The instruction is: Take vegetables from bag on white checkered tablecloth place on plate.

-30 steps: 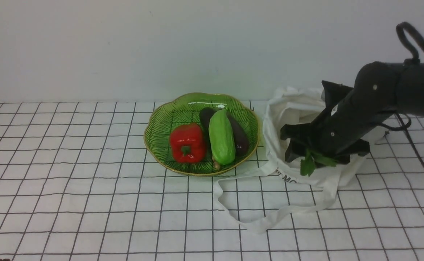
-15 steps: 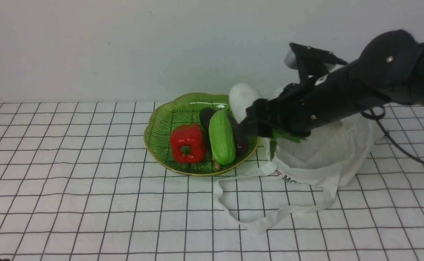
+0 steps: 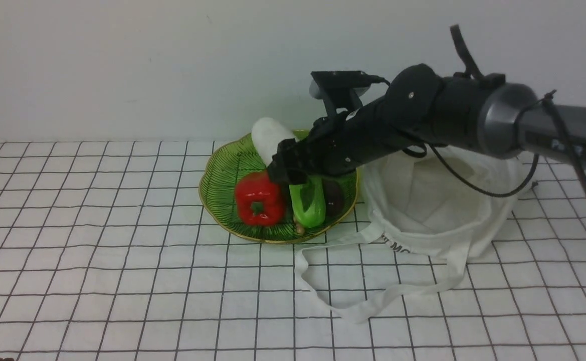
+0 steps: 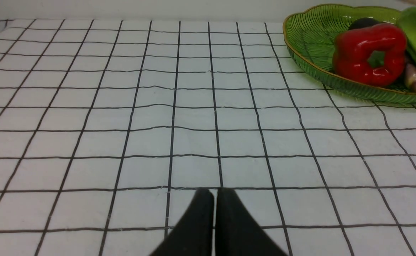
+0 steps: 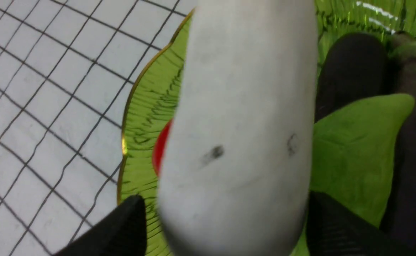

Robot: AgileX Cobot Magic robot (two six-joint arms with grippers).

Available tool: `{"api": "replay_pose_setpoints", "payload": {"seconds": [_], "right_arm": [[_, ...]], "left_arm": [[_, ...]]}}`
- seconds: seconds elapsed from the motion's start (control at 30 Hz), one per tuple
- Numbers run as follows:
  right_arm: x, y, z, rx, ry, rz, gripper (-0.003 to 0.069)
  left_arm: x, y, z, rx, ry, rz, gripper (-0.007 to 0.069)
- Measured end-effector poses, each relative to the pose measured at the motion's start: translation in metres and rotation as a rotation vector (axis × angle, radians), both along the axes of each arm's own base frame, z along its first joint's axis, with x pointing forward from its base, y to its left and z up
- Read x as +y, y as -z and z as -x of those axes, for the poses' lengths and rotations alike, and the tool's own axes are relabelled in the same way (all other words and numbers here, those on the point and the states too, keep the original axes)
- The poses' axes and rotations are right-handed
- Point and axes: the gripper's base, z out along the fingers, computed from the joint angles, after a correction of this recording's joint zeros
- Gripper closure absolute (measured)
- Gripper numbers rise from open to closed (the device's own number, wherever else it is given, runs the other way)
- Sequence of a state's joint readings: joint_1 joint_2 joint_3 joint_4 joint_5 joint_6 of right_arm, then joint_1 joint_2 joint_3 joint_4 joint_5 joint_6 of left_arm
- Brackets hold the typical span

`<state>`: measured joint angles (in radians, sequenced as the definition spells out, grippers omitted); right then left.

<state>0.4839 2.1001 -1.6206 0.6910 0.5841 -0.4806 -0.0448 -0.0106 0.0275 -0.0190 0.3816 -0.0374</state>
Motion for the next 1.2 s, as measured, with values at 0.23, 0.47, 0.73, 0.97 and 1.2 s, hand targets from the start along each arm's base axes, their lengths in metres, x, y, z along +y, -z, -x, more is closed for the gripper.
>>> {"api": "replay_pose_setpoints", "payload": {"seconds": [0.23, 0.47, 0.73, 0.97, 1.2], "right_arm": [[0.000, 0.007, -0.003, 0.001, 0.010, 0.005, -0.0031], [-0.013, -0.030, 0.011, 0.050, -0.052, -0.013, -0.0011], [-0.056, -0.145, 0.056, 0.030, -0.202, -0.040, 0.0189], [-0.121, -0.224, 0.100, -0.100, -0.075, 0.089, 0.0505], [-0.173, -0.276, 0.158, -0.225, 0.215, 0.167, 0.0666]], "left_arm": [[0.000, 0.000, 0.000, 0.000, 0.000, 0.000, 0.0632], [0.000, 0.000, 0.000, 0.000, 0.000, 0.000, 0.0632], [0.000, 0.000, 0.000, 0.000, 0.000, 0.000, 0.0632], [0.000, 0.000, 0.000, 0.000, 0.000, 0.000, 0.0632], [0.000, 0.000, 0.000, 0.000, 0.000, 0.000, 0.0632]]}}
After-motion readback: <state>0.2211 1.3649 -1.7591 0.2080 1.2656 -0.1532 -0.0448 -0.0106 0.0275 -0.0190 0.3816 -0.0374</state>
